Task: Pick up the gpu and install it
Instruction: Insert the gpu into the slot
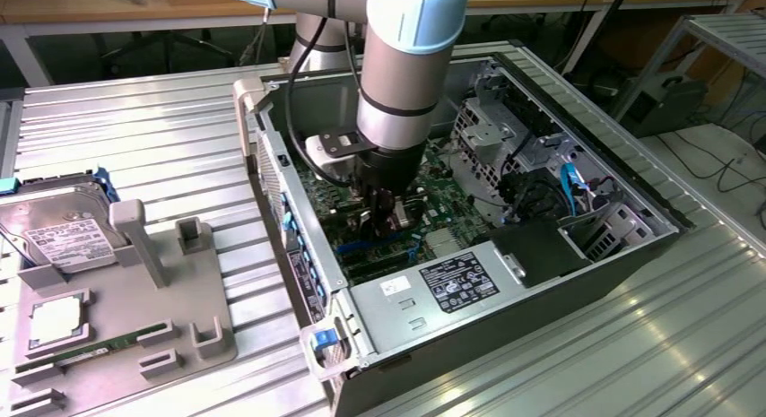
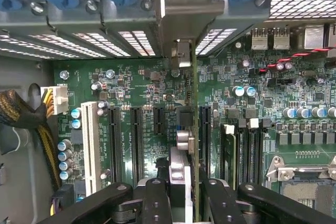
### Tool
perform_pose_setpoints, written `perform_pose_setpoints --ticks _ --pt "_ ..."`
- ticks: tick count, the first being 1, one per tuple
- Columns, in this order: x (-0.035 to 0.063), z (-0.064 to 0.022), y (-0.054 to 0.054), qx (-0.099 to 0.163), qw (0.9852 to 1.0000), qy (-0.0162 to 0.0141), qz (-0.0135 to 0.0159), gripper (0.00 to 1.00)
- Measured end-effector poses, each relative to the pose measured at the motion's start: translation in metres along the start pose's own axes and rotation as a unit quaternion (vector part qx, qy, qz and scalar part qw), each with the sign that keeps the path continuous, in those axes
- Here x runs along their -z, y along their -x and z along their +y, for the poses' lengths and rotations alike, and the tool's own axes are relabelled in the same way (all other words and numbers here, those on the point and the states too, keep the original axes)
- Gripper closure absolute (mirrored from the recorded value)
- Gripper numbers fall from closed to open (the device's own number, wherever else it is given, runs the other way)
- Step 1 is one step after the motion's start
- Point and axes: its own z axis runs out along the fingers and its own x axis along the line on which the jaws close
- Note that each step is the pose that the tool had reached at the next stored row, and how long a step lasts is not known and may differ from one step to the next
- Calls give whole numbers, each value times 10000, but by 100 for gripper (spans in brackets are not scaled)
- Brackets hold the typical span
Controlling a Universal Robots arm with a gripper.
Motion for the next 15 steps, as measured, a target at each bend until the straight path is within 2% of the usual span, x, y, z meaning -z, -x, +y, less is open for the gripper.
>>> perform_pose_setpoints --ticks 15 --pt "-26 12 0 0 10000 3 1 71"
